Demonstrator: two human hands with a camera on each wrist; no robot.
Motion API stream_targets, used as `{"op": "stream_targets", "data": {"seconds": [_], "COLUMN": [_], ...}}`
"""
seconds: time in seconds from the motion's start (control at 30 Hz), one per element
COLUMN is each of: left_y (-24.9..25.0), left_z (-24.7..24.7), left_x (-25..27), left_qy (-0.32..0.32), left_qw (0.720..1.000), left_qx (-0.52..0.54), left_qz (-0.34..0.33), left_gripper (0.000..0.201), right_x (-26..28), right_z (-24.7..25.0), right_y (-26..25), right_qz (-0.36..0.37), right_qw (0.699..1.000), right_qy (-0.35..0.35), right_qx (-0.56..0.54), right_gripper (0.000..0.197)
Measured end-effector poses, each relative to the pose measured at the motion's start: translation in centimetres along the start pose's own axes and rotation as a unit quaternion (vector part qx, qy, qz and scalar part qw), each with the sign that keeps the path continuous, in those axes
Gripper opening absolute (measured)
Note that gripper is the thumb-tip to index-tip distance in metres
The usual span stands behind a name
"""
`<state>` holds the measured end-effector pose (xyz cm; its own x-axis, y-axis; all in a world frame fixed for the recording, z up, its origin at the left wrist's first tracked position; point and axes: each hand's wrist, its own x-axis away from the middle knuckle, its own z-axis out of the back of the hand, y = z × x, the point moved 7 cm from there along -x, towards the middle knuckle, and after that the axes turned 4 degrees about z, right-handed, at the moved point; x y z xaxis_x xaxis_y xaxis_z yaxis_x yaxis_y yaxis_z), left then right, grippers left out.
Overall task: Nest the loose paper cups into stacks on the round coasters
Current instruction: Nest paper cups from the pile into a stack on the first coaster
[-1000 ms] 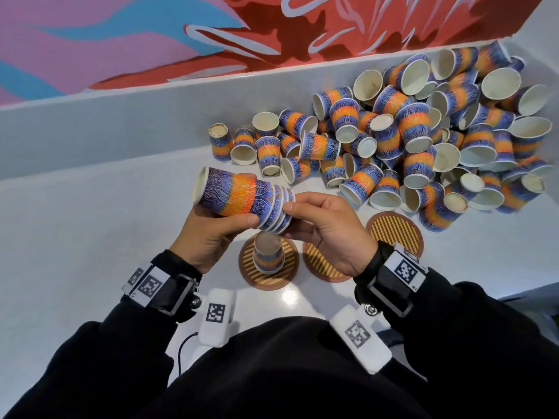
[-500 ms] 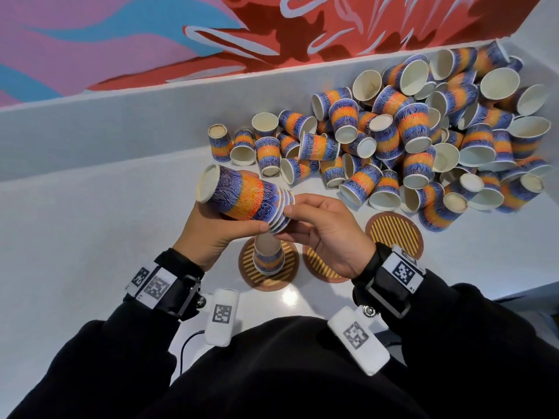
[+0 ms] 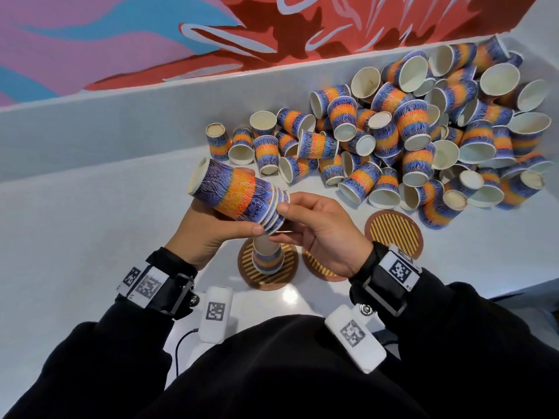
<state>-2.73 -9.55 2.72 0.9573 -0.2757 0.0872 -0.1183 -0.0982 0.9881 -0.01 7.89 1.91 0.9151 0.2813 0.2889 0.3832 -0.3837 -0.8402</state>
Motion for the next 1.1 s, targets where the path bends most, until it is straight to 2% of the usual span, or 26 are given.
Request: {"op": "stream_targets", "data": {"seconds": [0.07,0.13,0.3,0.47,0.63,0.73,0.83,0.93,1.03,1.1], "left_y": [-0.5,-0.9,-1.4,-3.3,-4.2,-4.5,-4.3,-3.5,-2.5,-2.0], "left_z": [0.2,0.4,0.8,1.1,0.1,0.4,1.1,2.2,4.2,5.8], "left_x": [0.1,0.2,0.5,0.6,0.6,0.4,0.1,-0.8,-3.1,-5.2], "left_qy": [0.000,0.001,0.000,-0.030,-0.089,-0.101,-0.100,-0.072,-0.011,0.038], "left_qw": [1.000,1.000,0.989,0.953,0.930,0.920,0.927,0.941,0.946,0.944], "left_qx": [0.000,-0.026,-0.146,-0.291,-0.352,-0.372,-0.352,-0.322,-0.314,-0.319], "left_qz": [0.006,0.018,0.037,0.080,0.062,0.076,0.076,0.078,0.078,0.070], "left_gripper": [0.081,0.085,0.081,0.092,0.089,0.092,0.080,0.060,0.043,0.039], "right_x": [0.0,0.0,-0.8,-1.1,-1.7,-2.3,-3.2,-4.7,-7.5,-9.6], "right_z": [0.3,0.9,3.6,4.2,4.4,4.8,5.5,6.1,6.1,5.7], "right_y": [0.3,0.6,1.2,1.1,2.1,2.4,2.3,1.2,-0.6,-1.9], "right_qz": [-0.015,-0.027,-0.035,-0.039,-0.041,-0.044,-0.029,0.021,0.075,0.106], "right_qw": [1.000,1.000,0.992,0.977,0.971,0.966,0.964,0.953,0.923,0.903], "right_qy": [-0.003,0.000,0.063,0.075,0.066,0.075,0.091,0.099,0.090,0.079], "right_qx": [-0.010,-0.011,0.107,0.193,0.227,0.242,0.247,0.286,0.366,0.408], "right_gripper": [0.026,0.024,0.030,0.027,0.030,0.030,0.026,0.017,0.010,0.012]}}
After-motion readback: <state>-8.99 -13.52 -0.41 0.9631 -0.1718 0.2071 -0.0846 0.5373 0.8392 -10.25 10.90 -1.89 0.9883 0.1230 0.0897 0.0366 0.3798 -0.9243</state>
